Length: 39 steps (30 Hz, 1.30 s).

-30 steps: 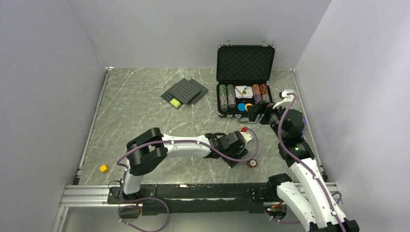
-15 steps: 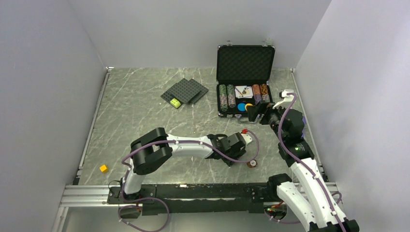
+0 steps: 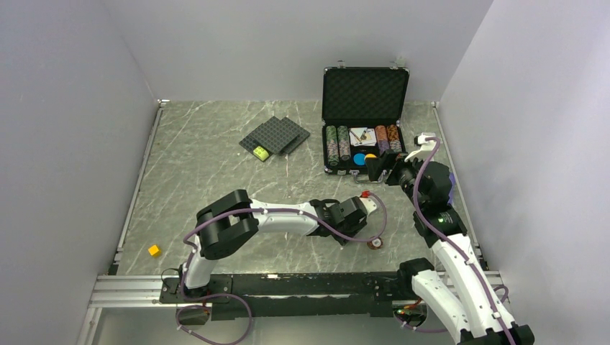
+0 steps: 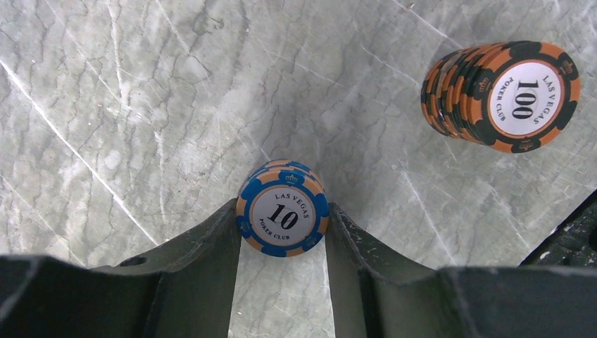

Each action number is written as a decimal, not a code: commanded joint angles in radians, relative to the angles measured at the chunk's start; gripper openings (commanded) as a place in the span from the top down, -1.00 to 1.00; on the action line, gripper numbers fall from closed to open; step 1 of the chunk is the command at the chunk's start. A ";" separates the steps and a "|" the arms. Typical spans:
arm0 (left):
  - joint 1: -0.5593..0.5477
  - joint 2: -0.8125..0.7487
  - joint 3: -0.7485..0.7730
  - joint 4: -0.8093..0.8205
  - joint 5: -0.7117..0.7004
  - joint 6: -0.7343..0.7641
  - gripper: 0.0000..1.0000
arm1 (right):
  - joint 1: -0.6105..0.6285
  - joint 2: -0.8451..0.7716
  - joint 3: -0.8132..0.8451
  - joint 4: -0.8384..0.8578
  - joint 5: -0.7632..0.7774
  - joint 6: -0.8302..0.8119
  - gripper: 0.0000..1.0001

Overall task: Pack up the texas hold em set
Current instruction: Pick up the poker chip from the center of the board.

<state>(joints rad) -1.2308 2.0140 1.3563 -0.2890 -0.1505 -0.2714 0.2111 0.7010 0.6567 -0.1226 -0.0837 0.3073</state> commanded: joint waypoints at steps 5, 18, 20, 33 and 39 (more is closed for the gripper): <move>0.001 0.028 -0.026 0.019 0.030 0.011 0.71 | -0.001 0.013 0.015 0.034 0.003 0.022 -0.99; 0.054 -0.186 -0.074 -0.031 0.124 0.165 1.00 | -0.036 0.120 0.089 -0.093 0.075 0.107 -0.94; 0.070 -0.234 -0.083 -0.064 0.148 0.192 1.00 | -0.054 0.129 0.099 -0.116 0.065 0.114 -0.94; 0.191 -0.533 -0.244 -0.164 0.356 0.442 1.00 | -0.103 0.145 -0.031 -0.126 -0.385 0.288 -0.93; 0.208 -0.591 -0.305 -0.127 0.433 0.489 1.00 | -0.082 0.166 -0.188 0.145 -0.712 0.549 -0.71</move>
<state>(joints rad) -1.0279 1.4780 1.0676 -0.4393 0.1898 0.1509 0.1139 0.8642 0.5331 -0.1856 -0.5301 0.6449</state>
